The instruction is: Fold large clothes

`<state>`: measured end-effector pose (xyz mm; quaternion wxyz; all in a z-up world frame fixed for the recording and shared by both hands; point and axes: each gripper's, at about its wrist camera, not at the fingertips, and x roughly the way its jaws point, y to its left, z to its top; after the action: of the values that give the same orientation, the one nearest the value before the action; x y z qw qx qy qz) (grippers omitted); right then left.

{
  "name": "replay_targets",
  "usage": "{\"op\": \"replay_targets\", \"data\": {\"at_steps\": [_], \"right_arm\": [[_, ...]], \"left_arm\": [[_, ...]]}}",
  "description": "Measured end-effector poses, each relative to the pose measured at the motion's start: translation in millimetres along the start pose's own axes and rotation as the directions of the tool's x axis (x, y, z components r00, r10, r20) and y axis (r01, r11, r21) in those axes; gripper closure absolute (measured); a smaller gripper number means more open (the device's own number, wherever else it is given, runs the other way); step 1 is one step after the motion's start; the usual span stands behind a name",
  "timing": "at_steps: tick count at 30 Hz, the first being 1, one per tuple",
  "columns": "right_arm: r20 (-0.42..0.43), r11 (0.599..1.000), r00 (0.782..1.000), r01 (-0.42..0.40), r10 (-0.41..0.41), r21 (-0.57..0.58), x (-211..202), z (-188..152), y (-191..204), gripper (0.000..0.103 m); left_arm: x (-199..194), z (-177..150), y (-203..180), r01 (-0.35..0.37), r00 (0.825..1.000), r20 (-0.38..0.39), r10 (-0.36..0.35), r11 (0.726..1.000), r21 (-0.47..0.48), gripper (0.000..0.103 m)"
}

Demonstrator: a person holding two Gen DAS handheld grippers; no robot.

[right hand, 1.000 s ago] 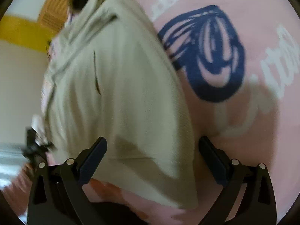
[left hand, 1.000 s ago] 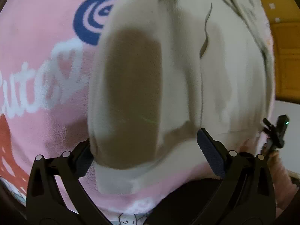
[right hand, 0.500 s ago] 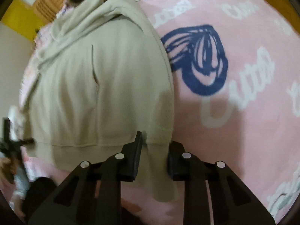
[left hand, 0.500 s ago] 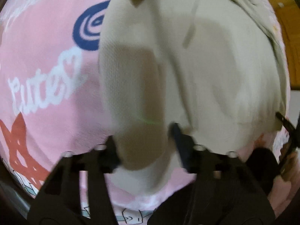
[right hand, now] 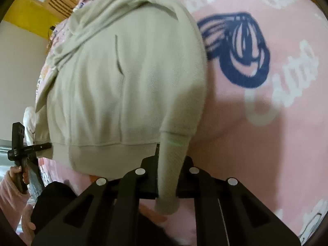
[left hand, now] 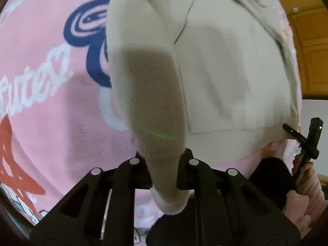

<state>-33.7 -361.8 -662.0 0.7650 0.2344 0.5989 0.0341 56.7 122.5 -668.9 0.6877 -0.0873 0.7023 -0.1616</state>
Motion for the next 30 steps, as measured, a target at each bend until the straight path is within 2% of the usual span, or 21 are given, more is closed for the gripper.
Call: {"op": "replay_targets", "data": {"at_steps": [3, 7, 10, 15, 18, 21, 23, 26, 28, 30], "right_arm": [[0.034, 0.999, 0.998, -0.047, 0.047, 0.0, -22.2, -0.4, 8.7, 0.094], [0.103, 0.99, 0.985, -0.139, 0.137, 0.017, -53.5, 7.2, 22.6, 0.094], [0.178, 0.972, 0.959, -0.231, 0.22, 0.044, -81.8, 18.4, 27.8, 0.094], [0.304, 0.915, 0.886, -0.392, 0.349, 0.094, -114.5, 50.8, 29.7, 0.094], [0.349, 0.888, 0.857, -0.444, 0.38, 0.123, -122.2, 84.3, 24.1, 0.095], [0.375, 0.868, 0.84, -0.473, 0.392, 0.151, -130.8, 121.5, 21.8, 0.095], [0.394, 0.857, 0.828, -0.49, 0.4, 0.161, -134.3, 158.5, 22.4, 0.095], [0.394, 0.869, 0.831, -0.476, 0.392, 0.138, -133.2, 213.6, 35.5, 0.095], [0.396, 0.886, 0.84, -0.448, 0.372, 0.117, -126.5, 260.1, 42.8, 0.095], [0.396, 0.882, 0.841, -0.451, 0.369, 0.136, -114.6, 306.6, 44.4, 0.095]], "left_arm": [[-14.6, 0.0, -18.7, 0.009, 0.999, 0.052, -0.01, 1.0, 0.024, 0.092], [-53.8, 3.8, -26.3, 0.069, 0.989, 0.13, -0.073, 0.997, 0.037, 0.092], [-85.8, 8.8, -35.5, 0.096, 0.973, 0.205, -0.107, 0.993, 0.064, 0.092], [-130.5, 34.5, -47.0, 0.124, 0.936, 0.319, -0.148, 0.988, 0.094, 0.092], [-151.2, 67.1, -45.5, 0.14, 0.909, 0.382, -0.166, 0.986, 0.094, 0.092], [-161.0, 104.9, -39.3, 0.161, 0.894, 0.41, -0.18, 0.984, 0.08, 0.092], [-166.1, 139.0, -40.3, 0.162, 0.885, 0.43, -0.177, 0.984, 0.072, 0.092], [-173.6, 198.3, -51.3, 0.09, 0.885, 0.446, -0.129, 0.99, 0.107, 0.092], [-175.3, 239.8, -57.1, 0.085, 0.886, 0.446, -0.126, 0.99, 0.111, 0.092], [-172.5, 293.5, -60.1, 0.089, 0.887, 0.445, -0.121, 0.992, 0.091, 0.092]]}}
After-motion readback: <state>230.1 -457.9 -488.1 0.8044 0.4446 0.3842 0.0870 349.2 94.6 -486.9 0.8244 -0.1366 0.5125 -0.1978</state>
